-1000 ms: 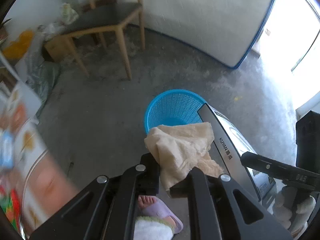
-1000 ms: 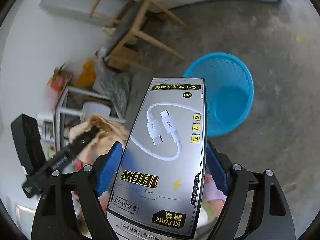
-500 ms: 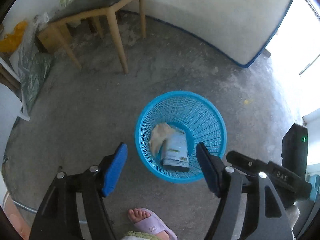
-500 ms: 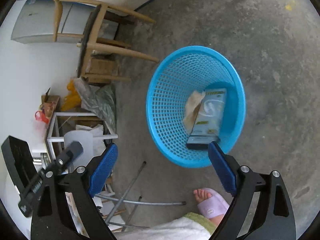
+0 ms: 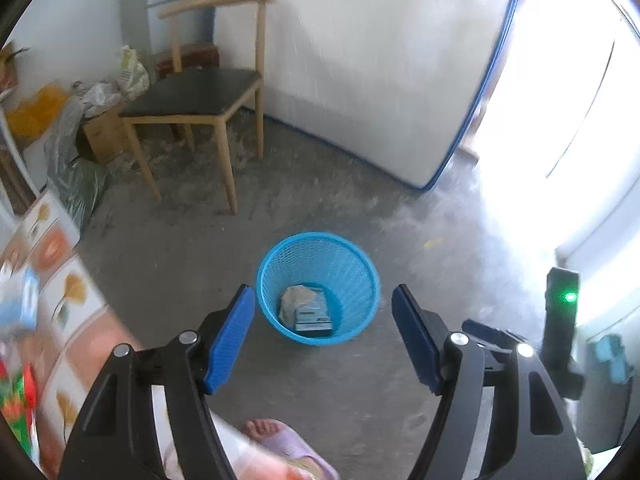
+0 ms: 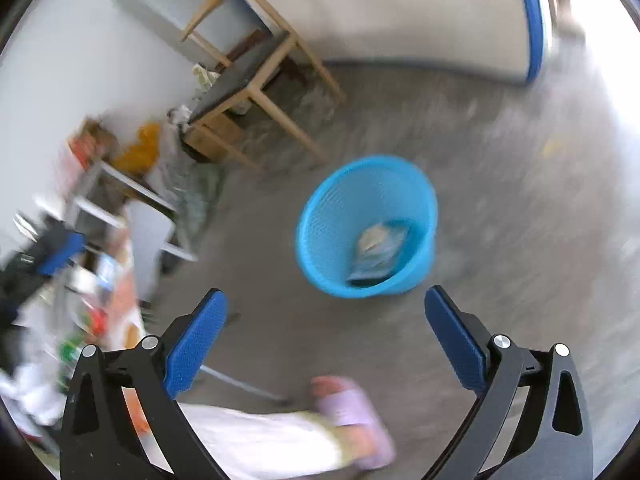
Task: Collect trash
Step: 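Grasp the clear plastic bag with the left gripper while the right grasps the green snack bag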
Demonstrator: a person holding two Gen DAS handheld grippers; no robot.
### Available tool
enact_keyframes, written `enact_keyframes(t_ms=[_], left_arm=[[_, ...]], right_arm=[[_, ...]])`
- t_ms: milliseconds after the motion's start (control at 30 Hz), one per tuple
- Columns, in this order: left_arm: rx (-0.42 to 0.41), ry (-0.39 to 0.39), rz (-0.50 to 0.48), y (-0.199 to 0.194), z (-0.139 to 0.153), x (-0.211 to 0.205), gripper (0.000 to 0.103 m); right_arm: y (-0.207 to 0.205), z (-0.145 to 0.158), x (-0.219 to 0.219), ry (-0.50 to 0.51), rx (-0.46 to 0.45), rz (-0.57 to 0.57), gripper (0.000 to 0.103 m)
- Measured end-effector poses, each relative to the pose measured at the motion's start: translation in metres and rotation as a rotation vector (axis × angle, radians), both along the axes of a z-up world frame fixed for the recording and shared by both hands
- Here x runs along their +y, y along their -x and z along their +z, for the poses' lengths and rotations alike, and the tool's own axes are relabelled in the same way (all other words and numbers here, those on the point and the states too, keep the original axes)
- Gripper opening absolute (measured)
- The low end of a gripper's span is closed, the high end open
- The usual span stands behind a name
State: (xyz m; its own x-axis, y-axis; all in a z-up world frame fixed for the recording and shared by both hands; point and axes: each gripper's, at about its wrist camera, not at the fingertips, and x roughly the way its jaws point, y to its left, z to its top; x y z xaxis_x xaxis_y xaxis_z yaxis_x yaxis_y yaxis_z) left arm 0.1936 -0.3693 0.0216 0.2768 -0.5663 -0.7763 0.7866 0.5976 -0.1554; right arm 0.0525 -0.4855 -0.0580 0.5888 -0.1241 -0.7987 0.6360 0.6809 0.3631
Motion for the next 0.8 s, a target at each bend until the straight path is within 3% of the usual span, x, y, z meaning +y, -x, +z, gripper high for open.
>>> enact_keyframes(t_ms=[100, 200, 333, 500, 733, 800], left_arm=[[0.003, 0.058, 0.06, 0.02, 0.017, 0.05, 0.069], [-0.025, 0.089, 0.129, 0.038, 0.026, 0.105, 0.069], [-0.089, 0.1, 0.22, 0.06, 0.032, 0.172, 0.07], [-0.146, 0.11, 0.345, 0.08, 0.031, 0.254, 0.07], [-0.162, 0.254, 0.556, 0.078, 0.063, 0.371, 0.07], [-0.133, 0.311, 0.607, 0.065, 0.078, 0.401, 0.072]], right_arm=[[0.002, 0.02, 0.032, 0.221, 0.067, 0.031, 0.095], [0.002, 0.031, 0.063, 0.362, 0.121, 0.116, 0.095], [0.003, 0.053, 0.097, 0.453, 0.077, 0.194, 0.095], [0.0, 0.077, 0.138, 0.476, -0.055, 0.271, 0.095], [-0.039, 0.092, 0.189, 0.336, -0.174, 0.443, 0.095], [-0.054, 0.093, 0.204, 0.247, -0.204, 0.519, 0.095]])
